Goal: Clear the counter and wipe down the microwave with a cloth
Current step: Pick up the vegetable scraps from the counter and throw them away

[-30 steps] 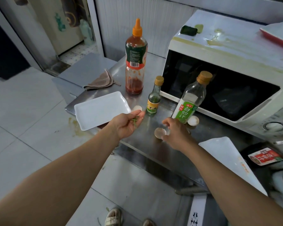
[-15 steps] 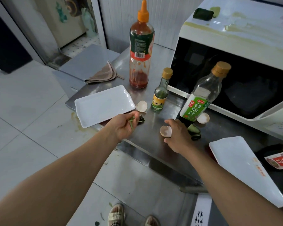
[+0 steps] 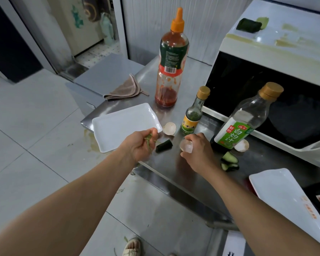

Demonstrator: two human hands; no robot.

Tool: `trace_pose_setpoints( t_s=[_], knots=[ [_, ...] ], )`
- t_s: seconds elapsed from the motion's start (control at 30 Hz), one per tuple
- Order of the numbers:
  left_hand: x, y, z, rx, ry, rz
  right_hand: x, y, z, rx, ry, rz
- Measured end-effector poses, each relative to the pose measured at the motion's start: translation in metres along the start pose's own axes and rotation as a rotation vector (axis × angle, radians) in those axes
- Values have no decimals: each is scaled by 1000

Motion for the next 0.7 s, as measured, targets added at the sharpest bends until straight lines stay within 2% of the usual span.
trace_pose_setpoints(
  t_s=[0.2,0.4,0.7],
  knots=[
    [16,-6,-3,9,16,23,-32,-19,2,57,-97,-63],
    [31,-10,-5,25,21,28,-51,-40,15,16,-84,-90],
    [40,-23,-3,-2,2,18,-55,-69,35,3,3,9]
  ],
)
Point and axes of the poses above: each hand's wrist, its own y-axis away from the middle knuckle, its own z-axis out of the palm, x = y × z, the point moved 4 cm from there along -y, towards the middle knuckle, and after that the axes turned 8 degrees about z, right-handed, at the moved point
